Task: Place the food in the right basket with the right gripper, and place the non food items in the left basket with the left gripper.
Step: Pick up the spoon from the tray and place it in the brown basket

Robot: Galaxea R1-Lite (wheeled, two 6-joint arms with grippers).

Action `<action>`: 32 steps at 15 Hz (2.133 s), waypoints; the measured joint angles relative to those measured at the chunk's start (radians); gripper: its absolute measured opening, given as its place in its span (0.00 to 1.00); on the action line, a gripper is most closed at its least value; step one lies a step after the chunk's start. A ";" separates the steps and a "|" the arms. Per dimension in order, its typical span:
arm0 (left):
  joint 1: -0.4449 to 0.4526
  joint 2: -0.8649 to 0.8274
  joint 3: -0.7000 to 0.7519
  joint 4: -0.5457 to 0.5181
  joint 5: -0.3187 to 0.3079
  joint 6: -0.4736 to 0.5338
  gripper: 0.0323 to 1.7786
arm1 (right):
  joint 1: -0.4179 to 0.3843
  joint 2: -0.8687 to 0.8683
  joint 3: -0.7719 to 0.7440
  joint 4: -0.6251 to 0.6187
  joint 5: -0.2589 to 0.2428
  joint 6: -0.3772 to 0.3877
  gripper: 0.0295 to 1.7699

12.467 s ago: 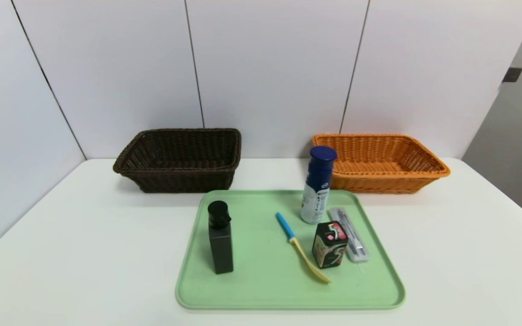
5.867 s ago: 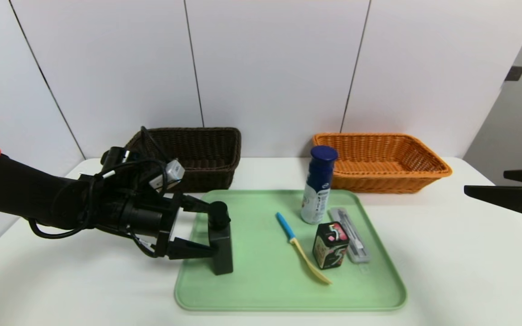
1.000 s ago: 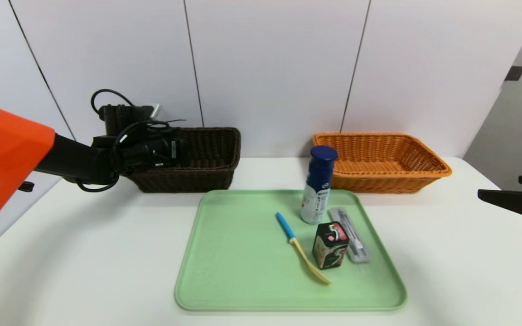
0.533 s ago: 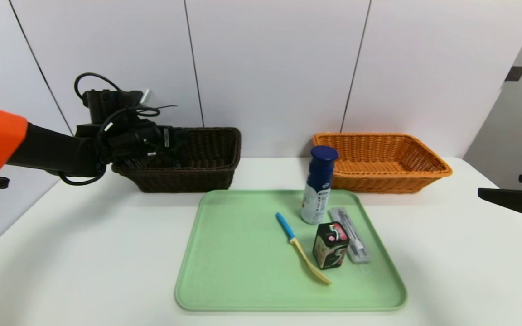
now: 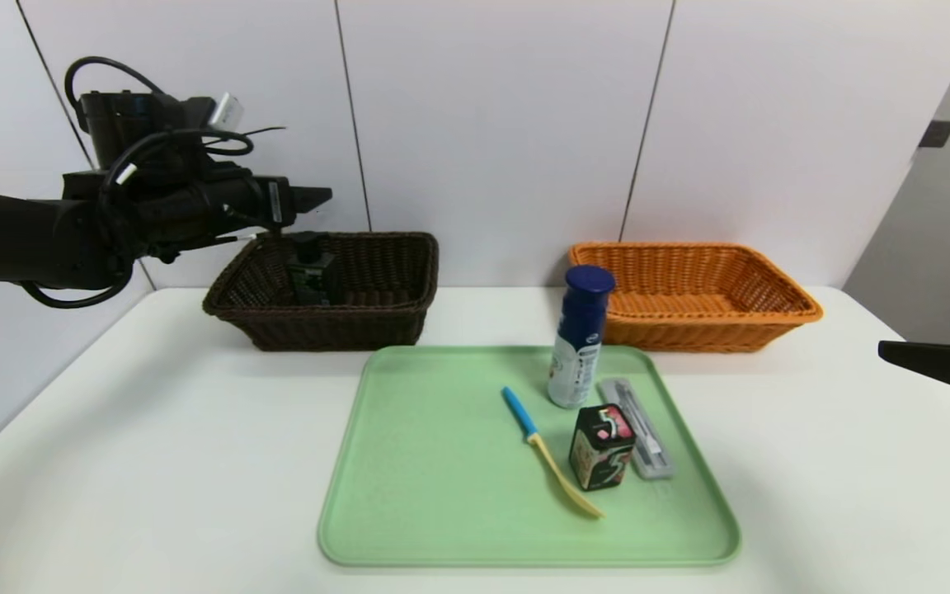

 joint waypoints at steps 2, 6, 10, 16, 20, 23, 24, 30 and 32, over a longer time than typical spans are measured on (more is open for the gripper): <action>-0.006 -0.043 0.010 0.029 0.000 -0.020 0.93 | 0.000 -0.002 -0.001 -0.004 -0.001 0.002 0.97; -0.084 -0.131 0.095 0.062 0.000 -0.114 0.94 | 0.000 -0.003 0.003 -0.006 -0.003 0.001 0.97; -0.243 -0.211 0.155 0.100 0.000 -0.132 0.94 | 0.000 -0.004 0.014 -0.005 -0.007 0.000 0.97; -0.494 -0.295 0.209 0.235 0.045 -0.219 0.95 | 0.000 -0.004 0.021 -0.006 -0.005 0.002 0.97; -0.570 -0.295 0.213 0.256 0.106 -0.237 0.95 | 0.000 -0.003 0.032 -0.008 -0.005 0.003 0.97; -0.608 -0.289 0.211 0.265 0.114 -0.234 0.95 | 0.000 -0.002 0.038 -0.015 -0.005 0.020 0.97; -0.615 -0.284 0.211 0.266 0.108 -0.229 0.95 | 0.000 -0.002 0.042 -0.026 -0.005 0.036 0.97; -0.620 -0.236 0.200 0.283 -0.067 -0.041 0.95 | 0.000 0.000 0.063 -0.063 -0.001 0.048 0.97; -0.620 -0.221 0.193 0.291 -0.090 0.026 0.95 | 0.000 0.000 0.064 -0.063 -0.001 0.048 0.97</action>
